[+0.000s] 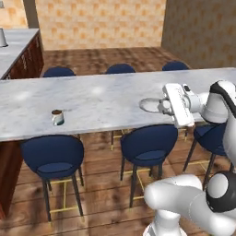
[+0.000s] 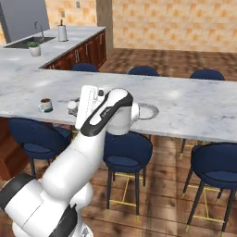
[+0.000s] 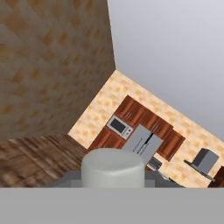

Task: Pick up the marshmallow and place it in the cup of hot chocolate on the dining counter.

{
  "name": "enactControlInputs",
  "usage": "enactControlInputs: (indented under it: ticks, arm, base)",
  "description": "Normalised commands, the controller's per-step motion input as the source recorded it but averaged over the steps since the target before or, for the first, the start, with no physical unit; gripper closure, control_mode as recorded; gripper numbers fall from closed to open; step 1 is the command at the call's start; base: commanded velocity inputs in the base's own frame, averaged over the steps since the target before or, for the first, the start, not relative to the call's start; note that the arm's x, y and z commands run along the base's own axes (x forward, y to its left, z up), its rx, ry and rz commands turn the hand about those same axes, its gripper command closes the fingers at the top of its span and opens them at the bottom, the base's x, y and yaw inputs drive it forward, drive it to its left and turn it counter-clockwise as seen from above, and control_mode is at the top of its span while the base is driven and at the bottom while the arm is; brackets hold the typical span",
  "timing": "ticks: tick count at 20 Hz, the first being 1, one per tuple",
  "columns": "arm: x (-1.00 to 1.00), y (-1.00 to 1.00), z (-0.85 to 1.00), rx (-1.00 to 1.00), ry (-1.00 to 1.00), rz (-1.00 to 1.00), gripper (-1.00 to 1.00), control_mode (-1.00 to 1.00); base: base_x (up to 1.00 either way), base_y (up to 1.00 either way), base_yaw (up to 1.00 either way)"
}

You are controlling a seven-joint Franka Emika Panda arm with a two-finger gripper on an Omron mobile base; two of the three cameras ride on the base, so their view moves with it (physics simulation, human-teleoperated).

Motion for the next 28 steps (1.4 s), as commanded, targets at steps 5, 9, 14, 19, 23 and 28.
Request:
enactControlInputs:
  ticks: [5, 9, 14, 19, 23, 28]
  arm:
    - [0.0, 0.0, 0.0, 0.0, 0.0, 0.0, 1.0, 1.0]
    - [0.0, 0.0, 0.0, 0.0, 0.0, 0.0, 1.0, 1.0]
    - [0.0, 0.0, 0.0, 0.0, 0.0, 0.0, 1.0, 1.0]
    - [0.0, 0.0, 0.0, 0.0, 0.0, 0.0, 1.0, 1.0]
    - [0.0, 0.0, 0.0, 0.0, 0.0, 0.0, 1.0, 1.0]
    - [0.0, 0.0, 0.0, 0.0, 0.0, 0.0, 1.0, 1.0]
  base:
    - [-0.93, 1.0, 0.08]
    - [0.0, 1.0, 0.15]
    - [0.69, 1.0, 0.02]
    - [0.87, 0.39, 0.0]
    - [0.76, -0.47, 0.0]
    - [0.74, -0.09, -0.09]
